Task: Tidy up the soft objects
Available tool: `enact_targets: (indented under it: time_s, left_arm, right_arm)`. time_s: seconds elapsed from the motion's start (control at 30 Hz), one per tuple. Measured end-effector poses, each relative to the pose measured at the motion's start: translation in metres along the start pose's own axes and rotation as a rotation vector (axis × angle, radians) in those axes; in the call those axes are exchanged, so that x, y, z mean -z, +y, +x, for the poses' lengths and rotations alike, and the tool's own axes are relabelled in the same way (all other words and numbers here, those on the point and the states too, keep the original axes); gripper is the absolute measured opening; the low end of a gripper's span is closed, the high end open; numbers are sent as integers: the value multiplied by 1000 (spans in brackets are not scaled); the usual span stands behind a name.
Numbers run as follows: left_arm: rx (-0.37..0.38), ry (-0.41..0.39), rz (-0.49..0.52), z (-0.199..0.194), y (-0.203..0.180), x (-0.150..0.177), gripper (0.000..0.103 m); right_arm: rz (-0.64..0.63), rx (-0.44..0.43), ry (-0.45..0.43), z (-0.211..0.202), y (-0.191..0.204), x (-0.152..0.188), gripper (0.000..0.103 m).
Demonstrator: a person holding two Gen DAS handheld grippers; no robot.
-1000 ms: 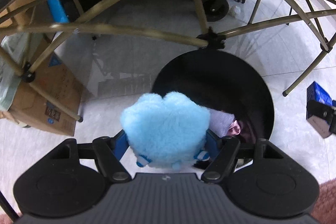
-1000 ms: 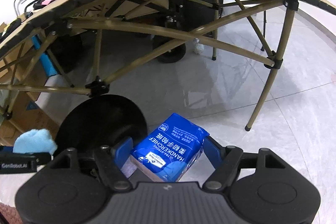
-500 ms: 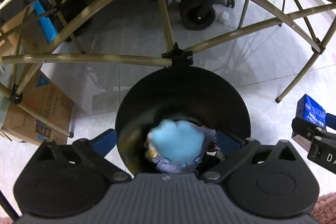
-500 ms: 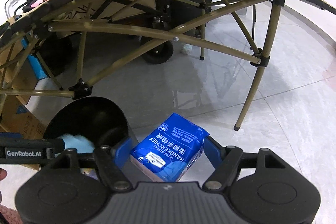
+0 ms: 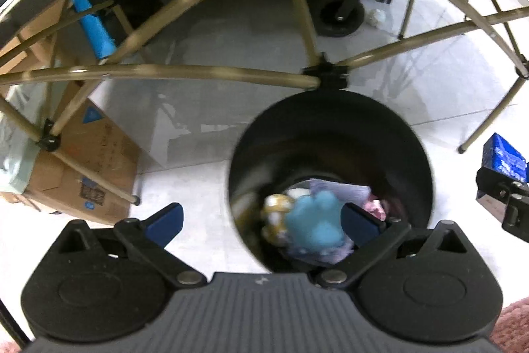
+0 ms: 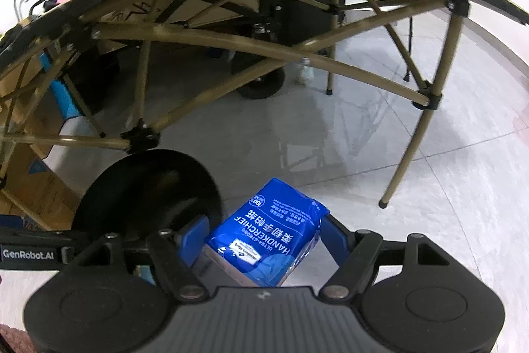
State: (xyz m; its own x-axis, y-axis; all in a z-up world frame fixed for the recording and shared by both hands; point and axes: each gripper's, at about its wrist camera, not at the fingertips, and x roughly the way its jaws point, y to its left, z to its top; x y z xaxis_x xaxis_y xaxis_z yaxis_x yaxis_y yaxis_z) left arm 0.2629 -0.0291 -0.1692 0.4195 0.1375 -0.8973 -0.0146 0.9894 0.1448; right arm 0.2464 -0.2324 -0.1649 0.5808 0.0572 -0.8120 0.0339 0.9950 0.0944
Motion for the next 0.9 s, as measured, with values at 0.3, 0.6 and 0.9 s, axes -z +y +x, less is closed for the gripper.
enact_targets:
  time_s: [0.3,0.6,0.9]
  left_arm:
    - [-57,24,-91,1,54,9,103]
    - [-89,37,-171,-2,89,13,103]
    - [-90,-47,-167,-32,87,19,103]
  right_arm:
    - [-94,-61,2,7,59,-3,74]
    - [-162,-102,25,22,106,-1,102]
    - [-188,-79,-38,-3,98,2,103]
